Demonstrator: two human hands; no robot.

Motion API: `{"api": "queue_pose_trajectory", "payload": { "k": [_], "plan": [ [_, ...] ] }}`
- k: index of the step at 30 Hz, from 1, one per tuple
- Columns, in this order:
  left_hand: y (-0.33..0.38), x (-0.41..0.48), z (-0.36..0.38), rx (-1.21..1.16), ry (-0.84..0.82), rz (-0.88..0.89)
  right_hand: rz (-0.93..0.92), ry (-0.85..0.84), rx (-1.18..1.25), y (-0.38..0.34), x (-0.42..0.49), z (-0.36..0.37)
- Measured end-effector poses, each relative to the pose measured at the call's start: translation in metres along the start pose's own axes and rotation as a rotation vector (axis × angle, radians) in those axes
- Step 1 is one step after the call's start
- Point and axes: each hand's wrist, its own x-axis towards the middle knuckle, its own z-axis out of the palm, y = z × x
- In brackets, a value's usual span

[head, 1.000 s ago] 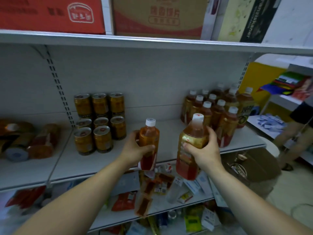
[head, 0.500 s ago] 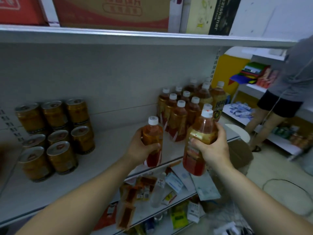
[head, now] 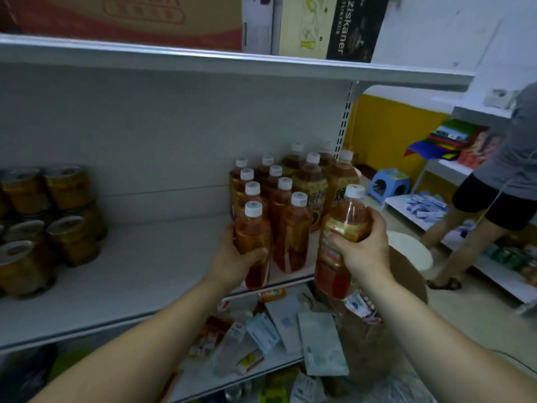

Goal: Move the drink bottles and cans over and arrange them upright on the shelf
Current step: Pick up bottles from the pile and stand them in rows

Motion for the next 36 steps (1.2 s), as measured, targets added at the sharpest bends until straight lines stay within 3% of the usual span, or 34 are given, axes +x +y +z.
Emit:
{"api": "queue_pose_trajectory", "payload": {
  "k": [6, 14, 20, 26, 36],
  "plan": [
    [0.006, -0.008, 0.032, 0.042, 0.155, -0.013, -0.090, -0.124, 0.004, 0.014, 0.047, -0.005],
    [0.009, -0.014, 0.028, 0.048, 0.090, 0.002, -0.165, -0.116, 0.072, 0.020, 0.058, 0.023],
    [0.002, -0.003, 0.022, 0.125, 0.064, -0.088, -0.269, -0.242, 0.069, 0.036, 0.053, 0.015],
    [0.006, 0.007, 0.017, 0.064, -0.085, -0.149, -0.247, -0.272, 0.066, 0.026, 0.061, 0.032],
    [-0.008, 0.009, 0.026, 0.091, -0.040, -0.124, -0.245, -0.300, 0.087, 0.029, 0.066, 0.046]
  ]
}}
